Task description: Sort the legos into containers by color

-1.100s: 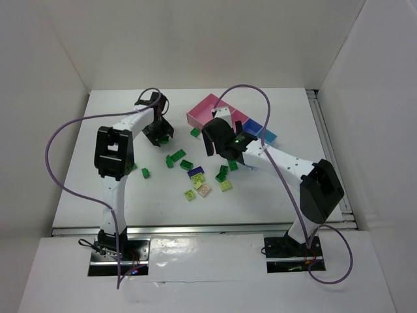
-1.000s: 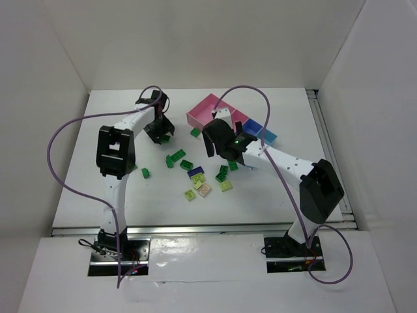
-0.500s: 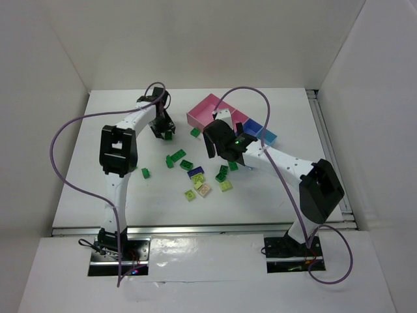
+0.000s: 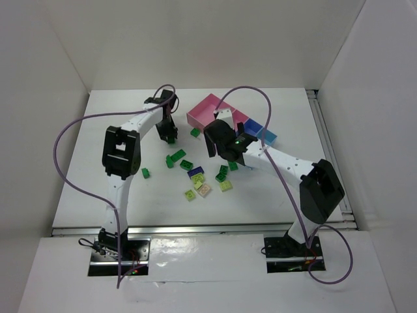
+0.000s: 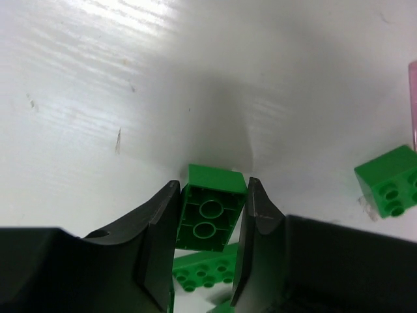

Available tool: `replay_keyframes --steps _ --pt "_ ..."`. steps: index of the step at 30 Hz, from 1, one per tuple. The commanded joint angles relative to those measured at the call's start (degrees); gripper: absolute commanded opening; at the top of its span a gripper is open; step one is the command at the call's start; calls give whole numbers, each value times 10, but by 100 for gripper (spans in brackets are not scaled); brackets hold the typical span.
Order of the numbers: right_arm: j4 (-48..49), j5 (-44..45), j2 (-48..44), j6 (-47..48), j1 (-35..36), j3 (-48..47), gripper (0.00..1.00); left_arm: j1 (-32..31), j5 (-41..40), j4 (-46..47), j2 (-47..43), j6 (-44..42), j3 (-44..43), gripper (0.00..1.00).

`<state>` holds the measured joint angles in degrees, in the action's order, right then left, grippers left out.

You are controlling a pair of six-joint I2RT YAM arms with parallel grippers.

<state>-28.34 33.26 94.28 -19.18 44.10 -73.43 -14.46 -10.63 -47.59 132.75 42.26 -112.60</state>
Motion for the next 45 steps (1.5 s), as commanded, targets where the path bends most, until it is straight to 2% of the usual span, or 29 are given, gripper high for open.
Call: replay_keyframes --steps 1,6,10,13,17,23,29,30,32,36,40,42,45 --pt "1 41 -53 -27 -3 10 100 -2 3 -19 -72 -27 4 26" --pt "41 98 -134 -62 -3 64 100 -27 62 0 -137 -75 4 26" --pt "46 152 -207 -107 -9 110 100 -61 90 18 -137 -93 -44 28" --pt "39 182 -246 -133 -14 122 100 -73 109 23 -112 -86 -81 29" --pt "22 211 -287 -169 -14 141 100 -84 128 43 -55 -70 -174 29" --pt "0 229 -330 -180 -14 159 100 -89 170 123 -20 -39 -190 30" --pt "-39 246 -335 -205 -14 159 100 -89 181 155 24 -12 -224 35" --pt "-39 246 -335 -205 -14 159 100 -89 181 167 29 -5 -224 36" --pt "-50 246 -335 -205 -14 159 100 -89 189 198 44 0 -224 45" --pt "-60 240 -346 -216 -14 159 100 -89 207 198 64 0 -242 80" --pt "-52 240 -352 -216 -14 177 100 -89 207 198 10 -23 -194 82" --pt "-44 234 -352 -201 -14 177 100 -89 173 198 -46 -46 -152 82" --pt "-44 233 -346 -201 -14 177 100 -89 127 198 -115 -81 -35 79"
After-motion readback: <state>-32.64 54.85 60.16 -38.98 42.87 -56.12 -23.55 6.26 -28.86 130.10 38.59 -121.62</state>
